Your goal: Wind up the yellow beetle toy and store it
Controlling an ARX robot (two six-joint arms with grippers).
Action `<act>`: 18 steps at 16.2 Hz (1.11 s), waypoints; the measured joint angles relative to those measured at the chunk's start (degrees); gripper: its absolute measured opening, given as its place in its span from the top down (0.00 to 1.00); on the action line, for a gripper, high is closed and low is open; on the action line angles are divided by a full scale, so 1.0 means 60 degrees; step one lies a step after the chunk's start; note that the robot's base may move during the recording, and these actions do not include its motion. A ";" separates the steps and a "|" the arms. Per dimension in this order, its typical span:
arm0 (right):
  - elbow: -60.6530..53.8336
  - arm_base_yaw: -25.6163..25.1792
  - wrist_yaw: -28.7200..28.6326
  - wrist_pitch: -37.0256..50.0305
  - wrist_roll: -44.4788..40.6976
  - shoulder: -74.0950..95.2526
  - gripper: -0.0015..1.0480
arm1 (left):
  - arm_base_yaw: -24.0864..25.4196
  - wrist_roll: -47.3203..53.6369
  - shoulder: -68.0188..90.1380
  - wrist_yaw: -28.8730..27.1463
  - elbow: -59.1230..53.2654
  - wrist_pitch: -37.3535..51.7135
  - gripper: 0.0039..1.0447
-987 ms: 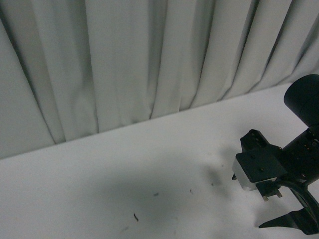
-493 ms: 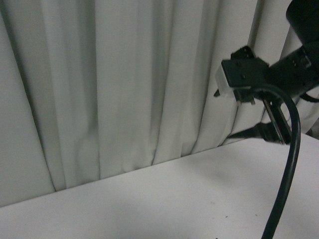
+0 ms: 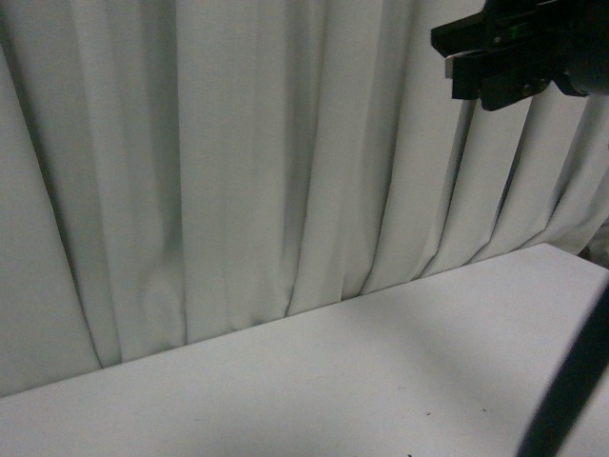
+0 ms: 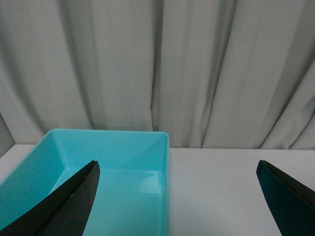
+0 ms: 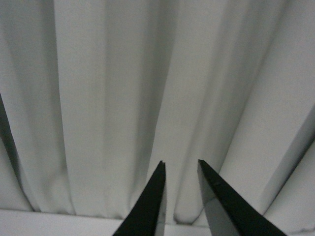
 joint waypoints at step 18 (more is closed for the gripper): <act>-0.4448 0.0732 0.0743 -0.1344 0.1559 -0.5206 0.98 | 0.0000 0.0000 0.0004 -0.0004 0.0000 -0.0004 0.06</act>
